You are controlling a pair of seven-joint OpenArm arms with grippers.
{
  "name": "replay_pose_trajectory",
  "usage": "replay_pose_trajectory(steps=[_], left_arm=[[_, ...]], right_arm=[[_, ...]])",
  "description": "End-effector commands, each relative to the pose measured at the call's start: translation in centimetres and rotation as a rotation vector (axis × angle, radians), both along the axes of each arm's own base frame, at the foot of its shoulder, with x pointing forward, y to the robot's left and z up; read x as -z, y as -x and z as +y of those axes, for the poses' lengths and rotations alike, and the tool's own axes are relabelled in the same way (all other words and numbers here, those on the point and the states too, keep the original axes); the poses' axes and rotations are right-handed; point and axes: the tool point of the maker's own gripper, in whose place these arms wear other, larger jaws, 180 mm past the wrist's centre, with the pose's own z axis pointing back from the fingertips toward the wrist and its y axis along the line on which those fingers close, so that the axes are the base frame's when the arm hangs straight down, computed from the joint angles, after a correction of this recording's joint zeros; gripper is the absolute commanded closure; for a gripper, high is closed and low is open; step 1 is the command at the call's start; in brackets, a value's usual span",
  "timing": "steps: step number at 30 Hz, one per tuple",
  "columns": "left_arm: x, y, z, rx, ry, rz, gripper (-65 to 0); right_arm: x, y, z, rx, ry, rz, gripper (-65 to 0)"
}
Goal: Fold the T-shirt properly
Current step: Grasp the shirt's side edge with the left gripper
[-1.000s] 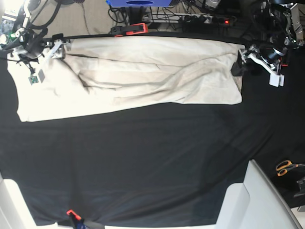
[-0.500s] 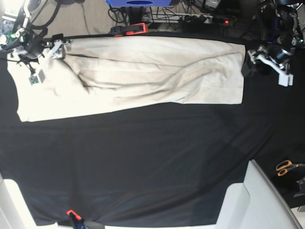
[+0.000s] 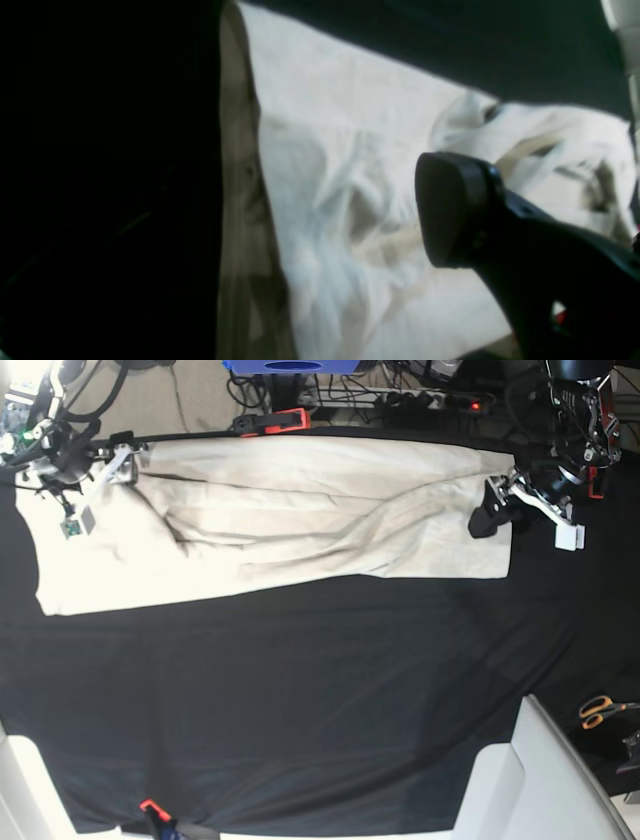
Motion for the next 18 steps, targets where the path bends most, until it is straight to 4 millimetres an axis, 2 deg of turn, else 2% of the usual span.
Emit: replay_pose_trajectory(steps=[1,4,6,13,16,18], left_arm=[[1.1,1.1,0.3,0.025,-0.034,0.072,-58.6],[1.6,1.2,-1.0,0.059,-0.022,0.085,-58.3],[1.8,1.3,-1.4,0.072,-0.018,0.091,-53.8],[2.1,1.4,-2.5,0.102,-0.009,0.099,-20.7],[1.9,1.3,-2.0,0.086,-0.013,0.093,0.0],[1.4,0.9,-1.2,0.065,-0.022,0.078,0.0]], right_arm=[[-0.6,-0.6,-0.3,-0.003,0.004,-0.03,-39.2],[-0.6,-0.6,-0.2,-0.005,0.004,-0.03,-39.2],[-0.6,-0.6,-0.2,-0.006,0.003,-0.03,-39.2],[-0.7,-0.7,-0.3,-0.003,0.004,-0.033,-39.2],[-0.7,-0.7,-0.3,-0.002,0.005,-0.033,-39.2],[-0.6,-0.6,-0.3,-0.002,0.005,-0.031,-39.2]])
